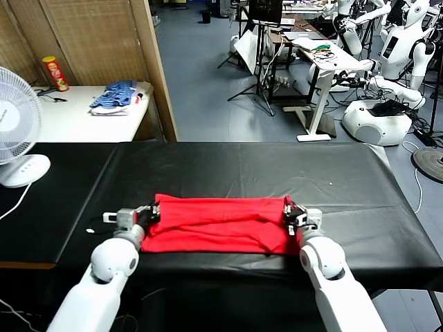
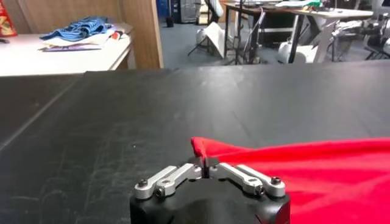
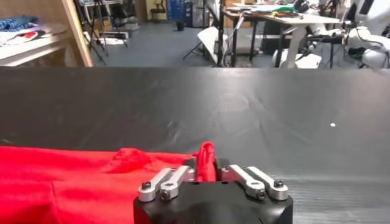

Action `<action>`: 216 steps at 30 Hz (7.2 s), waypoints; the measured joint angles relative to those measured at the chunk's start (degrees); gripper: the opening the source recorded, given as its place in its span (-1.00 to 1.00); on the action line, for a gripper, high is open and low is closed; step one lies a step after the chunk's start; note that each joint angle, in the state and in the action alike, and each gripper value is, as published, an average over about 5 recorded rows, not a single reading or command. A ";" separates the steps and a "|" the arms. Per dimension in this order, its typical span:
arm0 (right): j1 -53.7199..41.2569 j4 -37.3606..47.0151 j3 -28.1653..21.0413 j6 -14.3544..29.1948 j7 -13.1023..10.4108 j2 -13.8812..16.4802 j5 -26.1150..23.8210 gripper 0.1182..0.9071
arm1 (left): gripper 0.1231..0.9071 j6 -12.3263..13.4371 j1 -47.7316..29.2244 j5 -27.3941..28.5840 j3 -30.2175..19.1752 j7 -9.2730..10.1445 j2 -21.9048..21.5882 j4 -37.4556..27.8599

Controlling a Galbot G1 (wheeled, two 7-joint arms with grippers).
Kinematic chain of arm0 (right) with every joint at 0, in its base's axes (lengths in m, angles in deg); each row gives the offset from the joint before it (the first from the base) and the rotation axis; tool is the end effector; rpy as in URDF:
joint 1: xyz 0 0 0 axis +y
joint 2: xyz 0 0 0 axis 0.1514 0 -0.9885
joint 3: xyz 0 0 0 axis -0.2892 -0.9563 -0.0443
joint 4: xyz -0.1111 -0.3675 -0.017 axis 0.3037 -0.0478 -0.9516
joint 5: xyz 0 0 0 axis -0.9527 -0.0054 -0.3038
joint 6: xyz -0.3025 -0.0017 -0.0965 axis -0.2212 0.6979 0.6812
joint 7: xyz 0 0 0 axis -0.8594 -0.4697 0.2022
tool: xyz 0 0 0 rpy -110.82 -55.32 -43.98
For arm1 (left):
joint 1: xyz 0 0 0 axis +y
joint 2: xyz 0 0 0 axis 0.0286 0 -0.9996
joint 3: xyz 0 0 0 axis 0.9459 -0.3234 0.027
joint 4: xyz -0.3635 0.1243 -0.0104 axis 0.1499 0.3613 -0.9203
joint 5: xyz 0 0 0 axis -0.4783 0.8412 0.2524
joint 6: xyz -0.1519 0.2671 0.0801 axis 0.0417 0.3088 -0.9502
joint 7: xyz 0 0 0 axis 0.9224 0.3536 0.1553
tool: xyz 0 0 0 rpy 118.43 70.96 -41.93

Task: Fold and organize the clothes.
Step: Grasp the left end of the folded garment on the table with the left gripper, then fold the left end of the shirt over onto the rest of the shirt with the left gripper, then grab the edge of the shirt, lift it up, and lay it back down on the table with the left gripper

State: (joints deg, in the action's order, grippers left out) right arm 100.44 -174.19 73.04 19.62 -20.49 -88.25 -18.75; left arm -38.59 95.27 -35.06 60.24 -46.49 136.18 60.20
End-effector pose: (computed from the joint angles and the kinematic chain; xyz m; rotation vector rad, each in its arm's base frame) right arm 0.2989 -0.0648 -0.3274 0.0668 -2.7288 -0.0002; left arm 0.2860 0.0934 -0.3124 -0.0714 -2.6806 -0.0457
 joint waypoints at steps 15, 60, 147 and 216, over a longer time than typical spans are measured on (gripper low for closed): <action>3.88 -6.80 1.34 -0.16 0.61 1.23 1.04 0.72 | 0.72 -0.70 7.94 -5.52 4.28 1.08 1.56 7.93; 7.44 -13.91 3.02 0.05 0.73 -0.42 -3.29 0.72 | -0.88 4.70 14.46 13.69 9.99 -4.06 -10.65 9.83; 1.73 -13.56 -7.27 3.54 3.01 -3.33 2.91 0.72 | 0.58 8.48 11.09 -21.09 6.21 -4.82 12.95 2.48; 9.97 -17.03 -5.70 -7.07 4.16 -3.30 -0.29 0.72 | 0.46 11.94 7.64 8.73 -8.85 -11.41 5.63 13.15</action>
State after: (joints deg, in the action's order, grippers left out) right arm 110.42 -191.22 67.34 12.56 -16.33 -91.55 -19.04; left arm -26.65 102.91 -26.33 51.39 -57.90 141.81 73.35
